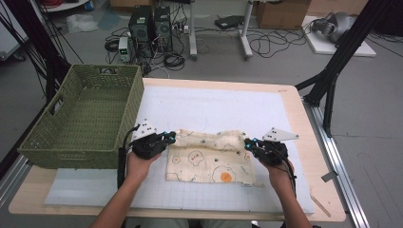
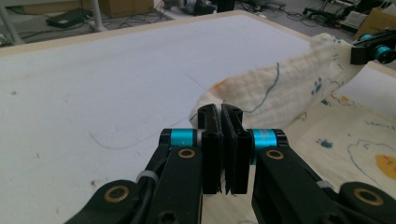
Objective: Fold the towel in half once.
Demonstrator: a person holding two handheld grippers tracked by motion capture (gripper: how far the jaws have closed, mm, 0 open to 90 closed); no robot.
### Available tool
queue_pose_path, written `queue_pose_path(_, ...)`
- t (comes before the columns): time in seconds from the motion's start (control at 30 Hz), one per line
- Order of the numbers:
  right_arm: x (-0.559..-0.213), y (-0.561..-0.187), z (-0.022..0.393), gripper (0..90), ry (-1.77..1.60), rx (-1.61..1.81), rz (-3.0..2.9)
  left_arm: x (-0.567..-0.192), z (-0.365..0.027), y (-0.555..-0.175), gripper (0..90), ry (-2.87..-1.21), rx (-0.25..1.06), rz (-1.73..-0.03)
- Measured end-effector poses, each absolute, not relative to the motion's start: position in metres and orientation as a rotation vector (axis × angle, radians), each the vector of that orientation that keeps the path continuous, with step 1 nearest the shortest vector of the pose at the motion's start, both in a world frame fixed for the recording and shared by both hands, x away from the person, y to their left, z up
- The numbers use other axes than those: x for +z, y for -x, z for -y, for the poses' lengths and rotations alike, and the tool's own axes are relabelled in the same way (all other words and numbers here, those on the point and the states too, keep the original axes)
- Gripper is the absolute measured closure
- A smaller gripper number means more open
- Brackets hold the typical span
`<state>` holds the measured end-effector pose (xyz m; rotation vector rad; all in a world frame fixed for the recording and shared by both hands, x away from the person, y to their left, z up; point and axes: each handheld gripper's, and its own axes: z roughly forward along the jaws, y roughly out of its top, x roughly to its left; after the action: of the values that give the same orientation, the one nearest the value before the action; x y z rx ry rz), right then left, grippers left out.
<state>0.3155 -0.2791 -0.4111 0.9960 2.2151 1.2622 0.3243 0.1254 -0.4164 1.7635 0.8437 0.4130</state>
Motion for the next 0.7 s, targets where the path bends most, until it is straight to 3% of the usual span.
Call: queue_pose_path(0.7,-0.441,-0.285,0.295,85.2,-0.976,1.265,-2.284,-0.442,-0.129,-0.298,85.1,-1.875,0.340,-0.811)
